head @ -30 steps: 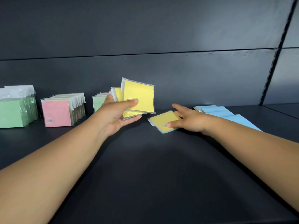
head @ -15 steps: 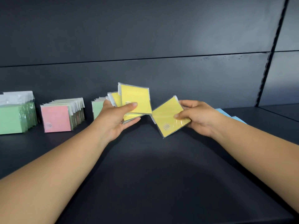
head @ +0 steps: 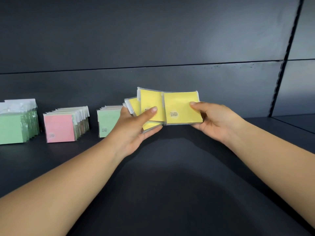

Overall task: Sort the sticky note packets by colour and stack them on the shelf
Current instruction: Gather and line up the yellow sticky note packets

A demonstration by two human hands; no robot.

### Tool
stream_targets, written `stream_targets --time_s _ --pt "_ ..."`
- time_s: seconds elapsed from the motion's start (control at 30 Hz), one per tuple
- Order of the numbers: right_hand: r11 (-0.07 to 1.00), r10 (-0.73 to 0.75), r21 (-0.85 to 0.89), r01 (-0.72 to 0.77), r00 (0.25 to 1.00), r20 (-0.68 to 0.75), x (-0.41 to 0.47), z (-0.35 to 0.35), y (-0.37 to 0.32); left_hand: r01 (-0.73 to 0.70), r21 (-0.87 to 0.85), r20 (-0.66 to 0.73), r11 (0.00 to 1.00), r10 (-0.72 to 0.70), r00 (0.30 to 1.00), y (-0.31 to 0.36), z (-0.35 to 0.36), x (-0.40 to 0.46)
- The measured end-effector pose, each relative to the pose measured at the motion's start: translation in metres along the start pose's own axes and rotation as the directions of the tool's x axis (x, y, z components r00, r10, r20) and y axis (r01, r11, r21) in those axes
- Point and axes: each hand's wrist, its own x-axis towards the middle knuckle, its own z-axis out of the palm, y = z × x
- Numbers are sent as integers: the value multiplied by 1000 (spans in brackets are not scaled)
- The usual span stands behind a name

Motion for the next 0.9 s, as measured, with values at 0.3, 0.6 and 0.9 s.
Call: stream_targets --time_s 0.3,0.6,0.9 --pt "989 -36 -136 63 980 194 -1 4 18 118 153 187 981 -146 971 -9 5 -5" --pt "738 -158 -589 329 933 324 3 -8 26 -51 618 234 784 -121 965 -16 -15 9" --pt "627 -85 -711 317 936 342 4 -11 29 -71 661 211 747 -95 973 -24 -14 12"
